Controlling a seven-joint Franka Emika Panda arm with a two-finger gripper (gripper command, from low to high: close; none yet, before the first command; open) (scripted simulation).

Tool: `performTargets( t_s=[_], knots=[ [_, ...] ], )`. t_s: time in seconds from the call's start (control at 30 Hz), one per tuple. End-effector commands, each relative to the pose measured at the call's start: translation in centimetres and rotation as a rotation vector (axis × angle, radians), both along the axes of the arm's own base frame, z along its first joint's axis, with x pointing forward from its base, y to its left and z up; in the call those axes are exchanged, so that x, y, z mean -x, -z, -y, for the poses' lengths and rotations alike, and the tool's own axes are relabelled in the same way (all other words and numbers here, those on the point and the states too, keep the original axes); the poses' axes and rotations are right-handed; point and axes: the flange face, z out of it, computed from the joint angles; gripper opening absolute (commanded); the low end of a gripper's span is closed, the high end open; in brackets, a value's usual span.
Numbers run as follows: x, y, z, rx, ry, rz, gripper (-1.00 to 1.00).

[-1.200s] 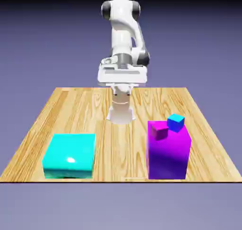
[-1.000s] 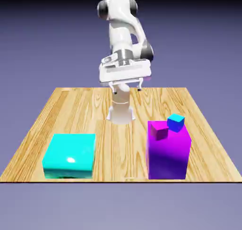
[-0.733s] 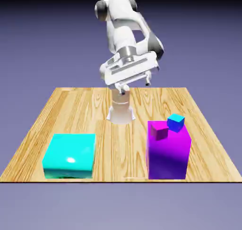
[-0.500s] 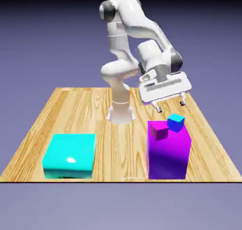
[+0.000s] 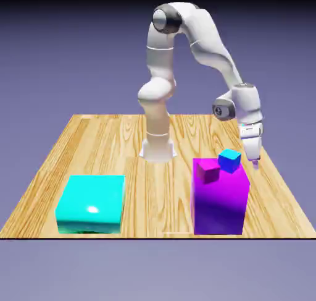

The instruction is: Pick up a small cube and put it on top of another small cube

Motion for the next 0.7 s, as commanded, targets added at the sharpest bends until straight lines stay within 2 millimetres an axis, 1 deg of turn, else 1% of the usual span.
performTargets(
  t_s=[0.0, 0.13, 0.23, 0.27, 0.3, 0.43, 0.57, 0.6, 0.63, 0.67],
  knots=[
    [1.2, 0.9, 0.5, 0.045, -0.061, -0.012, 0.00],
    [6.4, 4.0, 2.6, 0.226, -0.328, -0.054, 0.00],
    [9.8, 5.9, 4.9, 0.355, -0.516, -0.081, 0.00],
    [10.3, 6.1, 5.3, 0.373, -0.542, -0.085, 0.00],
    [10.3, 6.1, 5.3, 0.373, -0.542, -0.085, 0.00],
    [10.0, 9.6, 5.5, 0.373, -0.540, -0.083, 0.00],
    [9.9, 13.0, 6.1, 0.373, -0.542, -0.085, 0.00],
    [9.9, 13.0, 6.1, 0.373, -0.542, -0.085, 0.00],
    [9.9, 13.0, 6.1, 0.373, -0.542, -0.085, -1.00],
    [9.9, 13.0, 6.1, 0.373, -0.542, -0.085, -1.00]
  ],
)
